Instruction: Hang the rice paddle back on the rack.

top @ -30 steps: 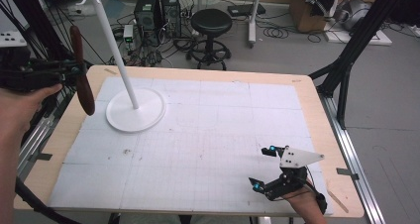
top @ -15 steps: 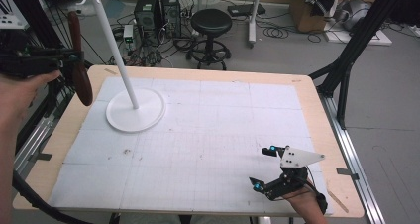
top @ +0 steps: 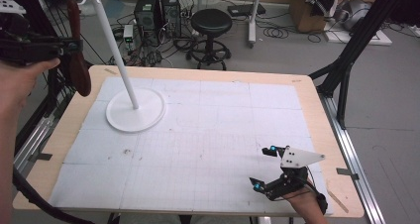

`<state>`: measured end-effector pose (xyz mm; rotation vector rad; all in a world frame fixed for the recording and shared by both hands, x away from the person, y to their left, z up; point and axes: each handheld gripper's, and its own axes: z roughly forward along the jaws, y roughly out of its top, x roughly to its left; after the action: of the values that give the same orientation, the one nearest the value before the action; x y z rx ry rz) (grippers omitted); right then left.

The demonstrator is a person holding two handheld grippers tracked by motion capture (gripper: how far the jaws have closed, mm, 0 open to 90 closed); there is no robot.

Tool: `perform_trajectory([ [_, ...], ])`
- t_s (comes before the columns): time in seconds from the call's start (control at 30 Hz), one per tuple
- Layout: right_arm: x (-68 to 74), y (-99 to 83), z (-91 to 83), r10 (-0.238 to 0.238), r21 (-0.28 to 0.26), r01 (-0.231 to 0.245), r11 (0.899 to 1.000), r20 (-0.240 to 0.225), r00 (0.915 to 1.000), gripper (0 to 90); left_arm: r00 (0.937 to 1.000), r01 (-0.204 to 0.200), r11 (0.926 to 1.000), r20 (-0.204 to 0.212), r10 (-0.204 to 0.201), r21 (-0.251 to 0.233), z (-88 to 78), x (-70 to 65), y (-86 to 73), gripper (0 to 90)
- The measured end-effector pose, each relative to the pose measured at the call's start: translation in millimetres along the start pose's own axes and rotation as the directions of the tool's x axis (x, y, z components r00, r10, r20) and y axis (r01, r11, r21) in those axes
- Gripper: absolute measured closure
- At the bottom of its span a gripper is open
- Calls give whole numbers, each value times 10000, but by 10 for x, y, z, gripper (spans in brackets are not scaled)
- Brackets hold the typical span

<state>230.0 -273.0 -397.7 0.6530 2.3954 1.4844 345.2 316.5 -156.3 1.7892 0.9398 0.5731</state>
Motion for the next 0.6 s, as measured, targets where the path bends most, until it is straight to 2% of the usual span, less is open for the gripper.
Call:
perform_trajectory([
  [0.6, -4, -5, 3, 6, 17, -6, 10000, 19, 10000, 2, 9998, 58, 9997, -202, -53, 258, 57, 35, 109, 782],
])
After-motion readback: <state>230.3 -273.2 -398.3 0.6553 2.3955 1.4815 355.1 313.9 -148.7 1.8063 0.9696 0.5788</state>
